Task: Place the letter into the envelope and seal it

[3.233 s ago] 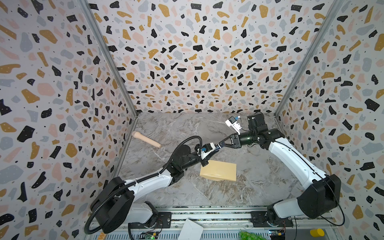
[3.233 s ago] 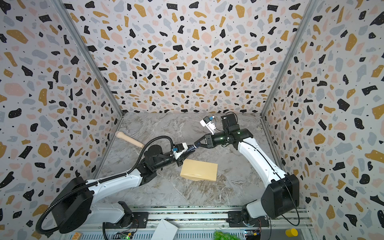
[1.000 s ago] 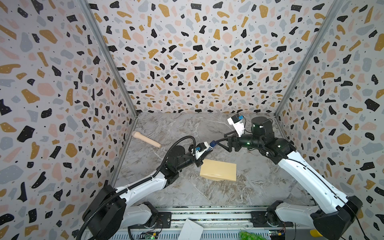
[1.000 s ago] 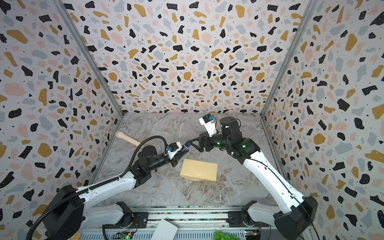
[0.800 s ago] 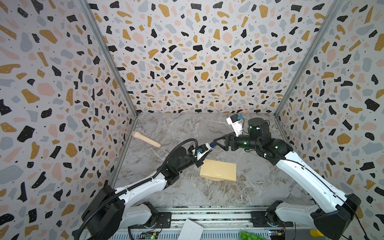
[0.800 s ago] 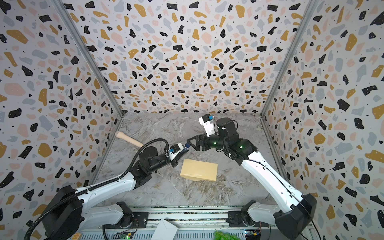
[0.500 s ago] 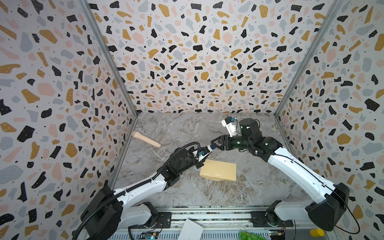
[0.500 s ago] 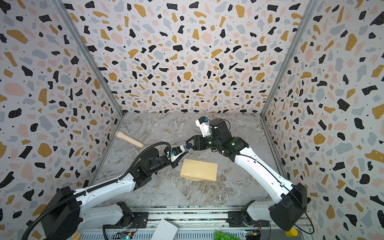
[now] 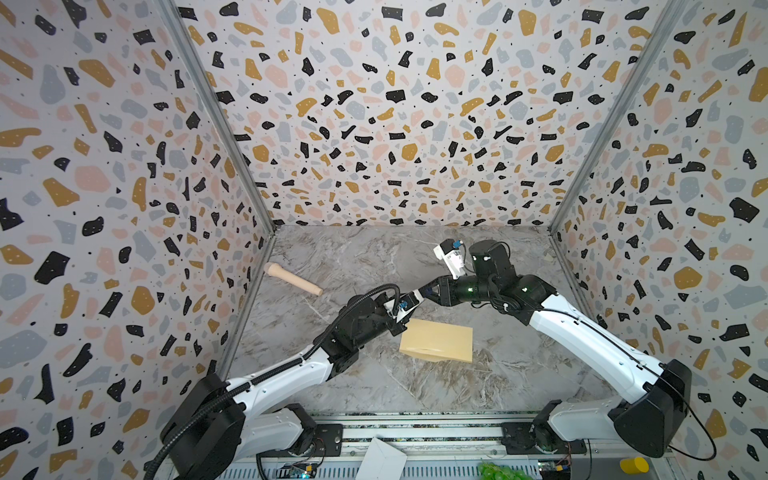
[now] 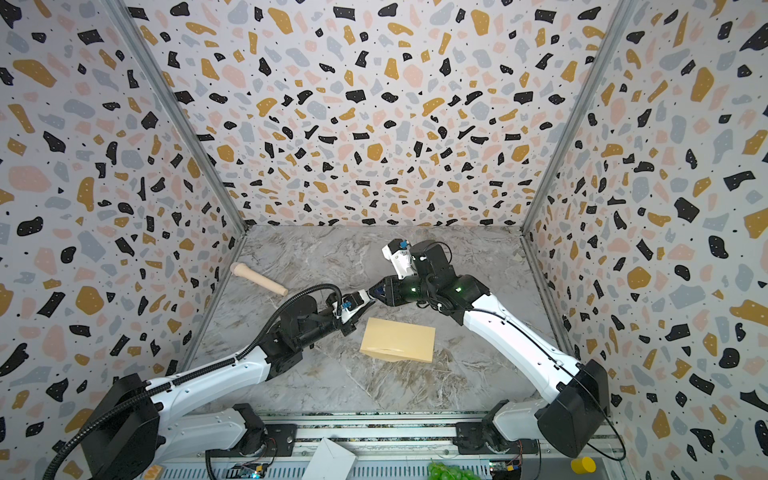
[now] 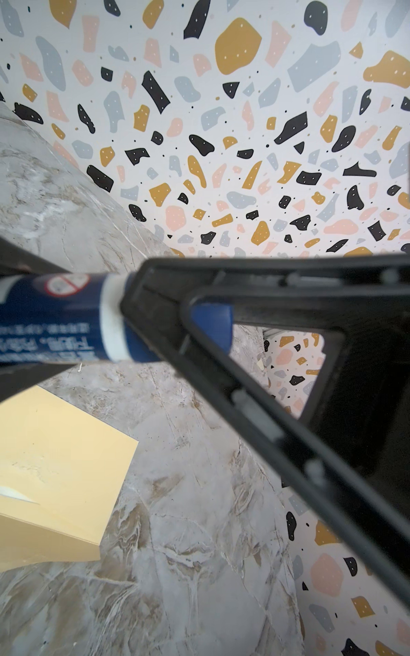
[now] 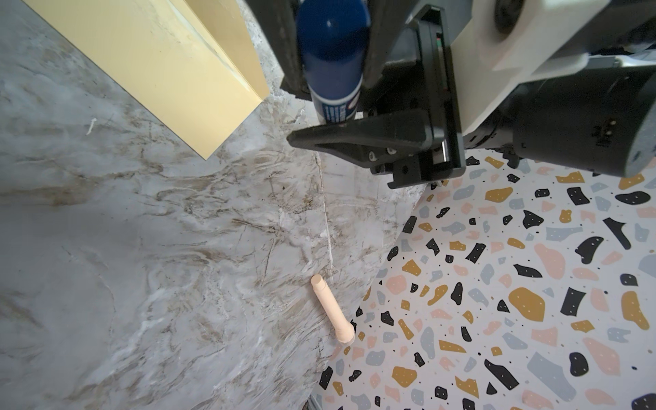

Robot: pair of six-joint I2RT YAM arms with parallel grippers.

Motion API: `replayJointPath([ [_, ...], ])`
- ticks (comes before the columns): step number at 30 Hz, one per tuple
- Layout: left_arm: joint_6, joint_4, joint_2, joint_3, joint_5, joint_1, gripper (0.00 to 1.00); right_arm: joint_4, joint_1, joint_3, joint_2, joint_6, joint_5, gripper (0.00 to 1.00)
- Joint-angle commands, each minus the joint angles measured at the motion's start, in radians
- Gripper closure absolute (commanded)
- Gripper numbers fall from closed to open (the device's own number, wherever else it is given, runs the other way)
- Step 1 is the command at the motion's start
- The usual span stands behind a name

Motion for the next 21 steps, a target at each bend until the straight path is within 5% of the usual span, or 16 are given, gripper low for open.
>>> replayJointPath([
  [1,0.003,0.039,-0.019,0.014,0.011,-0.007,1.0,-0.024,0.003,0.016,0.004,-0.062,-0.007,0.86],
  [5,-0.004,0.032,-0.011,0.012,0.102,-0.007,1.0,-0.026,-0.042,0.051,0.015,-0.264,-0.105,0.93],
  [10,-0.025,0.05,0.012,0.002,0.329,0.002,1.0,-0.21,-0.087,0.11,0.023,-0.813,-0.373,1.0],
  [12,-0.021,0.046,0.019,0.003,0.4,0.006,1.0,-0.278,-0.093,0.156,0.044,-0.94,-0.434,0.99],
  [17,-0.04,0.076,-0.005,-0.025,0.316,0.008,1.0,-0.295,-0.108,0.205,0.09,-0.923,-0.504,0.93],
  [21,-0.092,0.161,-0.058,-0.08,0.094,0.004,1.0,-0.156,-0.108,0.164,0.073,-0.654,-0.39,0.93],
])
